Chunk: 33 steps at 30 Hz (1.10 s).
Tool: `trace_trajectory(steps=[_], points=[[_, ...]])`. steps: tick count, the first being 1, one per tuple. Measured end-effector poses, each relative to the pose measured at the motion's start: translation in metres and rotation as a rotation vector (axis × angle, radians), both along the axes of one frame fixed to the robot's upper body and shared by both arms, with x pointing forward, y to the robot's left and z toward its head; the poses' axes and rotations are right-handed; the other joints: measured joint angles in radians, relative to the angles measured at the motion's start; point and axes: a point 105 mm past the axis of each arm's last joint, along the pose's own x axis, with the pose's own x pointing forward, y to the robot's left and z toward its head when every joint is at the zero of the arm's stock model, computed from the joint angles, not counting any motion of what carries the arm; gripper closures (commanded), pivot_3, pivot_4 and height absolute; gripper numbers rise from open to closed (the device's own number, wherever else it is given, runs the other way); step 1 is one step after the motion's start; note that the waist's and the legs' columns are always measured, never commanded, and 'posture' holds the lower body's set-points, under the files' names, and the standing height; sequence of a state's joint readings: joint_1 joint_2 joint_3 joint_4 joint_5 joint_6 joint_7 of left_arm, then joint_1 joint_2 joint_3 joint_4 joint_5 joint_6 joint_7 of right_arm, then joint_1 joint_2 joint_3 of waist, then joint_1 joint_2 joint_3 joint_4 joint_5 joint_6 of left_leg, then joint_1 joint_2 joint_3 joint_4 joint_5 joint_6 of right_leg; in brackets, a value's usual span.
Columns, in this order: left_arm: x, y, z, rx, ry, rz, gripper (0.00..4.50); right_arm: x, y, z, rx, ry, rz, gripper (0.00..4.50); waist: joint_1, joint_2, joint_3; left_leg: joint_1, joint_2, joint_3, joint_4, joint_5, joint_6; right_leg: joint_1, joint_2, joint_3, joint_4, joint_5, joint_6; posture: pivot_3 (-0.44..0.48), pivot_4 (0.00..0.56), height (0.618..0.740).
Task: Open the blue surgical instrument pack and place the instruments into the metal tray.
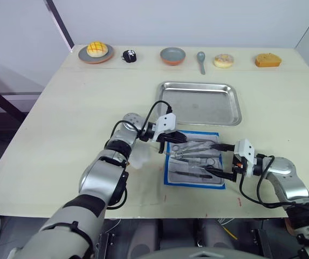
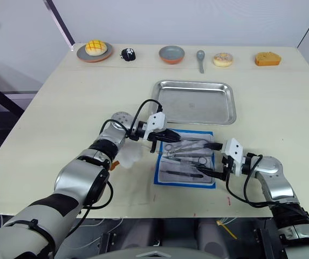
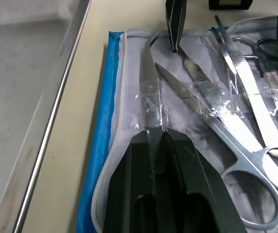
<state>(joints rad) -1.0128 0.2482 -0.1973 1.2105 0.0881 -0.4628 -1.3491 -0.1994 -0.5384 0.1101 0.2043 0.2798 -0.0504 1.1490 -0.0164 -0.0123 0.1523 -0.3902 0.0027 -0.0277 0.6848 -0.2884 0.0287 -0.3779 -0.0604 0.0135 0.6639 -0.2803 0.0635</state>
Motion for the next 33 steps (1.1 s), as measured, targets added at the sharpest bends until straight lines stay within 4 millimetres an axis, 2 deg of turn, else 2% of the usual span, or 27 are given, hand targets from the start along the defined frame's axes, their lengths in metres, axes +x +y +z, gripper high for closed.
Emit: trace_trajectory(steps=[11, 33], points=[[0.002, -0.001, 0.003, 0.019, 0.003, -0.001, 4.44, -0.001, 0.0, 0.0, 0.001, -0.001, -0.002, 0.0, 0.0, 0.0, 0.0, 0.0, 0.0, 0.0, 0.0, 0.0, 0.0, 0.0, 0.0, 0.0, 0.0, 0.0, 0.0, 0.0, 0.15, 0.74], [0.007, -0.006, 0.012, 0.179, 0.015, -0.016, 4.44, -0.001, 0.001, -0.001, 0.001, 0.001, -0.007, 0.0, -0.001, -0.001, -0.001, 0.0, 0.0, 0.0, 0.0, 0.0, 0.0, 0.0, 0.0, 0.0, 0.0, 0.0, 0.0, 0.0, 0.15, 0.74]])
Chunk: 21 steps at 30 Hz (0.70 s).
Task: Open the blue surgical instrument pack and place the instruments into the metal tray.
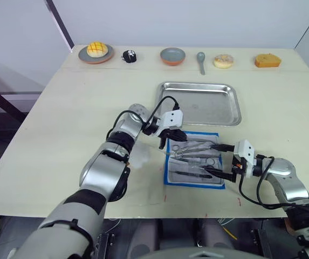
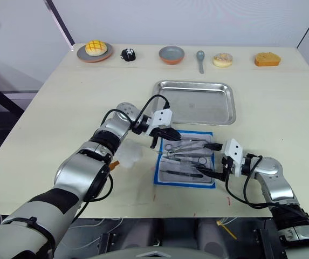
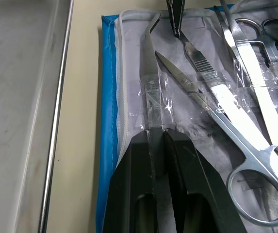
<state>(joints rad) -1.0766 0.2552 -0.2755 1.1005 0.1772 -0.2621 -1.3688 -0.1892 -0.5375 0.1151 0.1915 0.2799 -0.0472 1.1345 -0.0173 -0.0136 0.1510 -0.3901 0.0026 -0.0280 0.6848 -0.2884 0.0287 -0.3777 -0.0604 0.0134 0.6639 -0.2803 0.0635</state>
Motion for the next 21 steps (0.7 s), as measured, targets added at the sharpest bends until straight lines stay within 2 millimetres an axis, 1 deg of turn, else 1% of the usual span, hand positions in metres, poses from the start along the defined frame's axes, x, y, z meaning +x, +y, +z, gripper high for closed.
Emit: trace_trajectory(steps=[8, 17, 21], points=[[0.001, 0.01, 0.009, 0.046, 0.014, 0.005, 4.44, 0.0, 0.001, 0.0, 0.0, -0.001, 0.0, 0.0, -0.002, 0.0, 0.0, 0.0, 0.0, 0.0, 0.0, 0.0, 0.0, 0.0, 0.0, 0.0, 0.0, 0.0, 0.0, 0.0, 0.15, 0.74], [0.0, 0.011, 0.018, 0.089, 0.004, 0.005, 4.44, 0.0, 0.001, 0.0, 0.001, -0.001, 0.0, 0.0, -0.002, 0.0, 0.0, 0.0, 0.0, 0.0, 0.0, 0.0, 0.0, 0.0, 0.0, 0.0, 0.0, 0.0, 0.0, 0.0, 0.15, 0.74], [-0.001, 0.016, 0.021, 0.103, 0.013, 0.026, 4.44, 0.0, 0.001, 0.0, 0.001, -0.001, 0.0, 0.0, -0.002, 0.0, 0.0, 0.0, 0.001, 0.0, 0.0, 0.0, 0.0, 0.0, 0.0, 0.0, 0.0, 0.0, 0.0, 0.0, 0.15, 0.74]])
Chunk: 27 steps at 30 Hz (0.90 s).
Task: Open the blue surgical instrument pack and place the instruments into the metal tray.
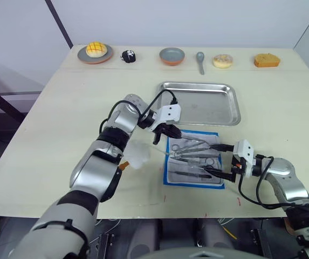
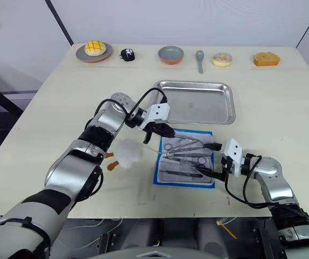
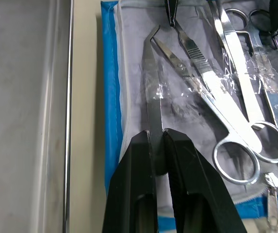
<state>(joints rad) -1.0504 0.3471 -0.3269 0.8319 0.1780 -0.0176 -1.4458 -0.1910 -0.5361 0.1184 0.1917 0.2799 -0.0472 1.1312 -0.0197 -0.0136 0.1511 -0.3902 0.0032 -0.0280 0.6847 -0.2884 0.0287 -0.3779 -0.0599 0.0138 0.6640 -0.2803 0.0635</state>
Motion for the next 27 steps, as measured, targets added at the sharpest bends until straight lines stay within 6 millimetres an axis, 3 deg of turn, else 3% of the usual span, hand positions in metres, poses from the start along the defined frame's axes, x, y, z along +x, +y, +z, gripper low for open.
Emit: trace_trajectory(steps=[27], points=[[-0.006, 0.018, 0.015, 0.023, 0.003, 0.045, 4.44, 0.001, 0.001, 0.0, 0.004, 0.001, -0.001, 0.0, -0.001, 0.0, 0.0, 0.0, 0.0, 0.0, 0.0, 0.0, 0.0, 0.0, 0.0, 0.001, 0.0, 0.0, 0.0, 0.0, 0.15, 0.74]])
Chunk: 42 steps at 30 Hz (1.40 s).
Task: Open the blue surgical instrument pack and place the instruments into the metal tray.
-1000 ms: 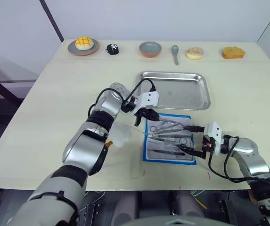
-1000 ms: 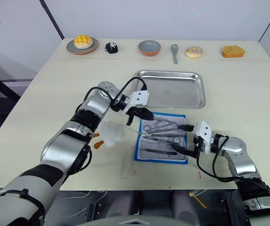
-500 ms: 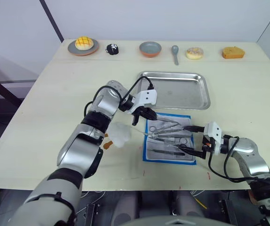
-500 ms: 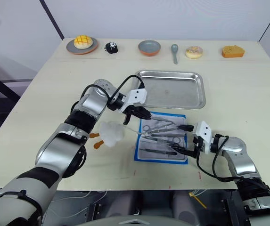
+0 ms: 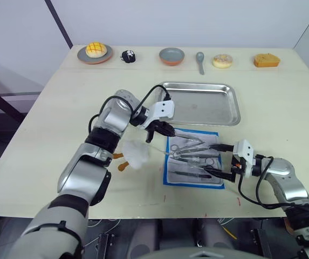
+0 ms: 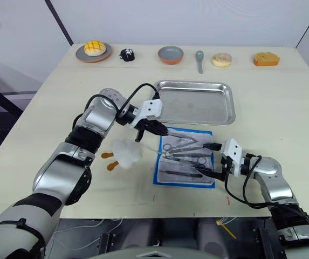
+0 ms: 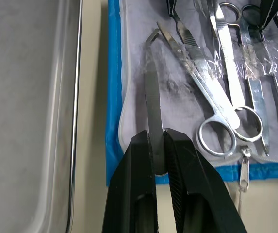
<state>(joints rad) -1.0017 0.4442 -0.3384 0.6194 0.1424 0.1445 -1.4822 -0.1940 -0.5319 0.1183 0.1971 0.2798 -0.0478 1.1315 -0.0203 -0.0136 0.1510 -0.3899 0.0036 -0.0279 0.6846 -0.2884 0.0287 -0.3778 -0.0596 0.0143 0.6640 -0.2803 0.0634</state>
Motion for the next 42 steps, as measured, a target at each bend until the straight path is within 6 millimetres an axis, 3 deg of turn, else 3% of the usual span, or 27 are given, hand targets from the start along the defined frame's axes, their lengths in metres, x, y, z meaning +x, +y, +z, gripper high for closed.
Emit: trace_trajectory(steps=[30, 42], points=[[-0.007, 0.033, 0.018, 0.04, -0.043, 0.059, 4.44, 0.0, 0.001, 0.0, 0.002, 0.003, 0.005, 0.0, 0.0, 0.0, 0.0, 0.001, 0.0, 0.0, 0.0, 0.0, 0.0, 0.0, 0.001, 0.001, 0.0, 0.0, 0.0, 0.0, 0.15, 0.74], [-0.016, 0.035, 0.034, 0.033, -0.08, 0.032, 4.44, 0.0, 0.001, -0.001, 0.005, 0.005, 0.005, 0.0, 0.0, -0.001, 0.0, 0.003, 0.001, 0.0, -0.001, 0.0, 0.0, 0.001, 0.001, 0.002, 0.0, 0.0, 0.0, 0.0, 0.15, 0.74]])
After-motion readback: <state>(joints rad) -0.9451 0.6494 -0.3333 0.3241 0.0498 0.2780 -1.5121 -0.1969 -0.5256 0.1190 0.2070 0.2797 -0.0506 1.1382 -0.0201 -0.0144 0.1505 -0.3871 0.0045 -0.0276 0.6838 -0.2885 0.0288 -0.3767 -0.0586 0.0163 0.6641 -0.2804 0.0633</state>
